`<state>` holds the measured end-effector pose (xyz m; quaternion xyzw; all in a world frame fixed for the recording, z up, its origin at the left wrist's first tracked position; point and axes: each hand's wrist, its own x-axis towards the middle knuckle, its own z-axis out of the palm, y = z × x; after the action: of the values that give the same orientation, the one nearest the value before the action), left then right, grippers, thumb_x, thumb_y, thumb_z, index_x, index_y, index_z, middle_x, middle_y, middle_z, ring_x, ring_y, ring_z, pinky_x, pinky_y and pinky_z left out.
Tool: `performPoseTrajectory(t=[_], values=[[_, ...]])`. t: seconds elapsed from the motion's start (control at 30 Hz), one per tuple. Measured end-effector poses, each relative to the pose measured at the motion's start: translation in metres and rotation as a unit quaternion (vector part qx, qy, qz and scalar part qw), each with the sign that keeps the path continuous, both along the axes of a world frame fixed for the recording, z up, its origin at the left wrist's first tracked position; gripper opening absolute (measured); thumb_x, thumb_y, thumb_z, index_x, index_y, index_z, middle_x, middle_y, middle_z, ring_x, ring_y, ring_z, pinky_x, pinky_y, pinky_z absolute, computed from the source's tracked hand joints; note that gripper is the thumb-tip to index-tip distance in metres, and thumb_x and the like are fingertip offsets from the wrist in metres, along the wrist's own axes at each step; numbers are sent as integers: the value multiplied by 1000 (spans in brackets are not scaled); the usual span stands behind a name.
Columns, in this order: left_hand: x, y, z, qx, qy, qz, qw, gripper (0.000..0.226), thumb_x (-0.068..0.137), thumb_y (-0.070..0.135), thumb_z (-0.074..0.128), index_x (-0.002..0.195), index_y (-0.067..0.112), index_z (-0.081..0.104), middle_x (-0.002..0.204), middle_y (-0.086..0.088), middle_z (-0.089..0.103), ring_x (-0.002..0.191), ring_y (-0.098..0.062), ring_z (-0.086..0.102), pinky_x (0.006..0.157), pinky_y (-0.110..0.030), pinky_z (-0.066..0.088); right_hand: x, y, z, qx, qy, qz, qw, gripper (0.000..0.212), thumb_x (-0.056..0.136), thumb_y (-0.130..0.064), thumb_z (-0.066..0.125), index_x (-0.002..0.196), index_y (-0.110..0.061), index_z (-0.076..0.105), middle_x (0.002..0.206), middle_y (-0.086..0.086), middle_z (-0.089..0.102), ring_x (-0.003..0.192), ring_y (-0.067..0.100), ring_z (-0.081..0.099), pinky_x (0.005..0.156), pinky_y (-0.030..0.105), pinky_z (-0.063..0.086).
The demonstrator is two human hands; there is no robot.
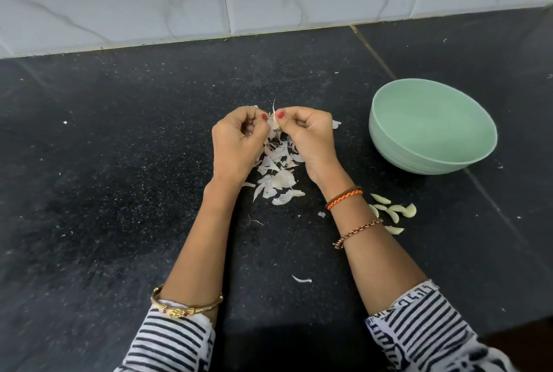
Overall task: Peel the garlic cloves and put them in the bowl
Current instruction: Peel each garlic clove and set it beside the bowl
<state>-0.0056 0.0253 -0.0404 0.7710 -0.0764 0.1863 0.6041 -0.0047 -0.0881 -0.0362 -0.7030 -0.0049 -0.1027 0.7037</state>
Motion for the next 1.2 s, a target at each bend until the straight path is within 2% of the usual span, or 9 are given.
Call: performPoseTrajectory(t=[0.17, 0.27, 0.33, 0.47, 0.6, 0.8, 0.93, 1.1, 1.2], values=[[5, 10, -2, -48, 6, 52, 997, 22, 84, 15, 49, 64, 24, 51, 54, 15, 41, 47, 1, 34, 50, -15, 31, 0, -4, 2, 31, 10, -25, 999, 17, 89, -3, 58, 75, -6, 67, 56, -14, 63, 60, -8, 58, 63, 8, 44], [3, 7, -2, -3, -1, 17, 1000, 39, 87, 19, 49, 51, 22, 35, 42, 16, 33, 45, -1, 27, 47, -18, 25, 1, -4, 2, 32, 1, -40, 999, 13, 91, -3, 54, 83, -5, 64, 64, -12, 63, 61, -9, 57, 67, 9, 44], [0, 1, -2, 26, -10, -23, 999, 39, 88, 21, 56, 51, 18, 42, 44, 15, 37, 46, -2, 31, 49, -18, 28, 0, -2, 1, 24, -9, -42, 999, 11, 91, 0, 52, 89, -4, 62, 71, -6, 62, 65, -8, 58, 70, 10, 45], [-1, 1, 0, 21, -13, -46, 999, 4, 83, 19, 64, 81, 21, 67, 70, 5, 64, 61, -11, 54, 60, -26, 47, 1, -3, -1, -17, -46, -61, 997, 13, 88, 2, 56, 85, -8, 64, 78, -8, 62, 71, -7, 58, 72, 12, 46], [-2, 2, 0, 31, -28, -39, 998, 11, 82, 17, 63, 89, 23, 70, 75, 4, 69, 69, -32, 61, 65, -41, 50, 2, -1, -3, -66, -79, -99, 990, 8, 85, 0, 62, 86, -1, 70, 72, -11, 63, 66, -5, 58, 67, 12, 47], [-1, 1, -2, 55, -29, -22, 998, 13, 78, 16, 62, 82, 11, 73, 67, 0, 66, 58, -9, 56, 57, -22, 46, 0, 0, -6, -161, -123, -144, 969, 10, 83, -8, 64, 80, -4, 73, 67, -5, 66, 60, 5, 60, 66, 28, 53], [-1, -2, -3, 61, -25, -10, 998, 14, 74, 11, 62, 75, 3, 73, 59, 12, 59, 51, 1, 50, 54, -9, 38, 2, 1, -8, -184, -143, -161, 959, 11, 79, -10, 64, 73, -5, 73, 64, 0, 68, 58, 14, 61, 70, 39, 53], [-2, -5, -2, 25, -11, 10, 1000, 12, 70, 6, 63, 75, 8, 74, 56, 13, 59, 47, 2, 46, 51, -9, 36, 3, 1, -9, -205, -177, -164, 948, 9, 77, -9, 67, 72, -6, 72, 68, 1, 69, 62, 15, 60, 75, 16, 42], [-4, -5, -1, -16, 4, 7, 1000, 12, 68, 9, 64, 73, 15, 72, 55, 4, 62, 48, 0, 45, 51, -13, 37, 4, 0, -10, -204, -190, -153, 948, 7, 77, -8, 67, 74, -6, 73, 70, 2, 69, 66, 16, 60, 75, 12, 40]])
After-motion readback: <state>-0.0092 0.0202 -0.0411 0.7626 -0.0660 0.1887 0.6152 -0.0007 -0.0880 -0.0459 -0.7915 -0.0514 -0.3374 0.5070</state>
